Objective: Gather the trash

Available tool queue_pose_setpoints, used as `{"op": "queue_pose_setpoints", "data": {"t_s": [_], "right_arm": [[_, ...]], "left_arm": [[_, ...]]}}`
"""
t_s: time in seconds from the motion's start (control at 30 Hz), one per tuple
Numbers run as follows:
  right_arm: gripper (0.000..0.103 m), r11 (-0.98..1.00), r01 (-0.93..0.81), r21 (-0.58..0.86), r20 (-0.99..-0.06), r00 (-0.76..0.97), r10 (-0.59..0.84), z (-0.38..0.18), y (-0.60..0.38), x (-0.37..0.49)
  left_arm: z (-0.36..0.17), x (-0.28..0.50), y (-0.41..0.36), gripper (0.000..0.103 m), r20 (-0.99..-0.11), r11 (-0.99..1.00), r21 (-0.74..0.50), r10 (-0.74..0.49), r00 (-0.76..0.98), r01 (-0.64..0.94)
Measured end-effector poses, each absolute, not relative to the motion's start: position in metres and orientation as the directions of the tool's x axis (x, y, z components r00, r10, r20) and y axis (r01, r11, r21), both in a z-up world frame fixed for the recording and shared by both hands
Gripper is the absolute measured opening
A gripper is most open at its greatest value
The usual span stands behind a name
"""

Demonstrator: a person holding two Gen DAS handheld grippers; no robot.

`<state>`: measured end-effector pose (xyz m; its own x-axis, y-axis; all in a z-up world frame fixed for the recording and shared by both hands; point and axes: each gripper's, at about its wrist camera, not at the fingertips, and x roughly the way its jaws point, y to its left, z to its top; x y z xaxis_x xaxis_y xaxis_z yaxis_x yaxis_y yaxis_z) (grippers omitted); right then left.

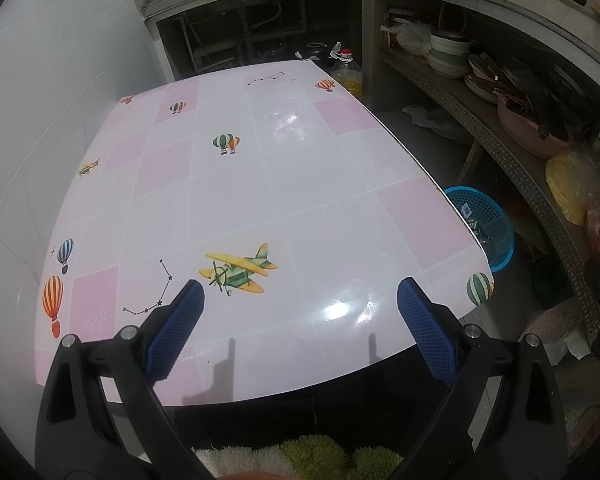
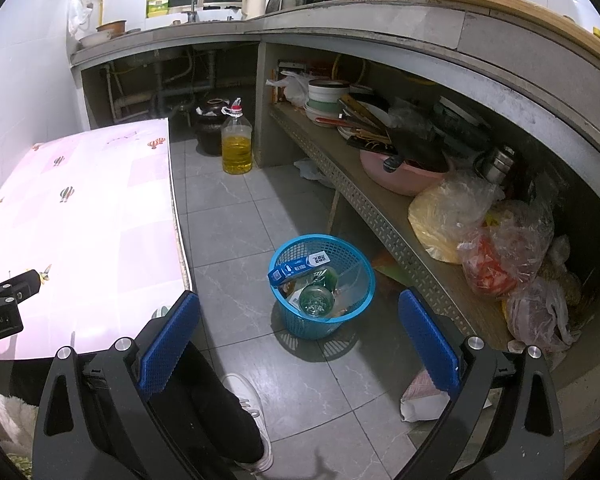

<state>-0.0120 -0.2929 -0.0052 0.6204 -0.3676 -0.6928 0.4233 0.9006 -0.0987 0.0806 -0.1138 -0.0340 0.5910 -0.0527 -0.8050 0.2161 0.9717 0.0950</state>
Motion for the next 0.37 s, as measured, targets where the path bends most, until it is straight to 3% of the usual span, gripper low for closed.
{"op": "queue_pose_setpoints", "data": {"t_s": [0.37], "right_arm": [[0.097,0.901,0.425,-0.086,-0.689,0.628,-0.362,-0.0040,-0.2898,-0.0135]], "left_arm": [[-0.0336,0.0805,-0.1137,0.093,-0.806,0.972,0.095,-0.051,0.589,0.215]]}}
